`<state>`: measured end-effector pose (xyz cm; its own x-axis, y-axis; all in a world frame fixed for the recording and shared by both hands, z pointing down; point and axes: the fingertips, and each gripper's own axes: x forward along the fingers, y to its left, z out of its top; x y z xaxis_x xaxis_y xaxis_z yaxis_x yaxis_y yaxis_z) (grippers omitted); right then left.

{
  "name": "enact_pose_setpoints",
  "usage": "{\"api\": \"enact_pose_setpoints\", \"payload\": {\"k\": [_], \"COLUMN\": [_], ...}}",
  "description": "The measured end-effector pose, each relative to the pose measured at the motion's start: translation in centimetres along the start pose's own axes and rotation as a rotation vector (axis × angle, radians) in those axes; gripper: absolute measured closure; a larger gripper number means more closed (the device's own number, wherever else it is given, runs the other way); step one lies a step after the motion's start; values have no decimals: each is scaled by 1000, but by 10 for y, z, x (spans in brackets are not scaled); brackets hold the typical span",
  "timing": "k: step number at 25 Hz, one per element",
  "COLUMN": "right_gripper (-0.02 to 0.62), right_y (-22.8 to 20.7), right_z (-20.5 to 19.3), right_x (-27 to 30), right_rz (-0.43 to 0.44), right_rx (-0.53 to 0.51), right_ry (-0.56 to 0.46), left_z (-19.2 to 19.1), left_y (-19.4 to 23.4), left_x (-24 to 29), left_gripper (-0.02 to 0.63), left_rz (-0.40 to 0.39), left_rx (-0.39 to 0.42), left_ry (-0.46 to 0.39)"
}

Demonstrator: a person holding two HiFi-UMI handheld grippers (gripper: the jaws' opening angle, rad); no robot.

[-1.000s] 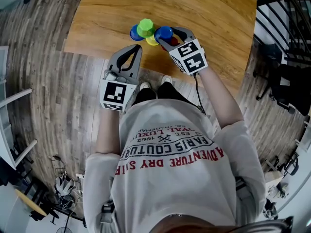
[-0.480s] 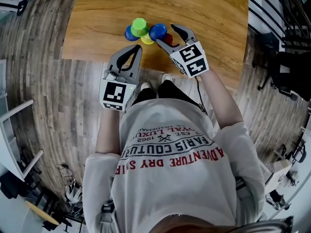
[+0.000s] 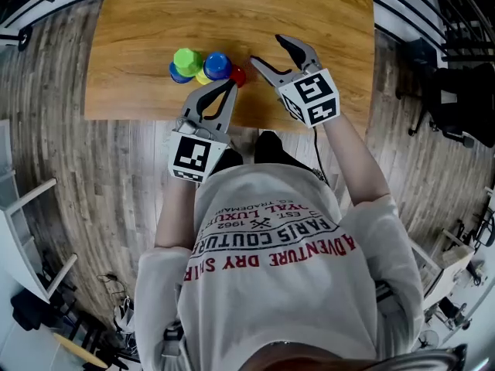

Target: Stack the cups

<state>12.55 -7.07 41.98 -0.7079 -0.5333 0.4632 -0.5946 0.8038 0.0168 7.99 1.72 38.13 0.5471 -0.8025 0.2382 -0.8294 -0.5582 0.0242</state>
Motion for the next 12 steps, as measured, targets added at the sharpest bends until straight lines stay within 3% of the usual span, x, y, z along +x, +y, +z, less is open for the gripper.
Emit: {"api": "enact_pose_setpoints", "payload": {"k": [5,12], "right_gripper": [304,343], "right_y": [-59,-145], "right_z": [-12,-15], "right_x": [3,20], "right_rz": [15,10], "right_rx": [27,7], "right_ry": [31,48], "left_z": [2,18], "left_y": [-17,-17], "left_x": [57,141], "left_gripper": [589,589], "left_rz": [10,112], "left_rx": [-64,-116], "left_ry": [1,-16]}}
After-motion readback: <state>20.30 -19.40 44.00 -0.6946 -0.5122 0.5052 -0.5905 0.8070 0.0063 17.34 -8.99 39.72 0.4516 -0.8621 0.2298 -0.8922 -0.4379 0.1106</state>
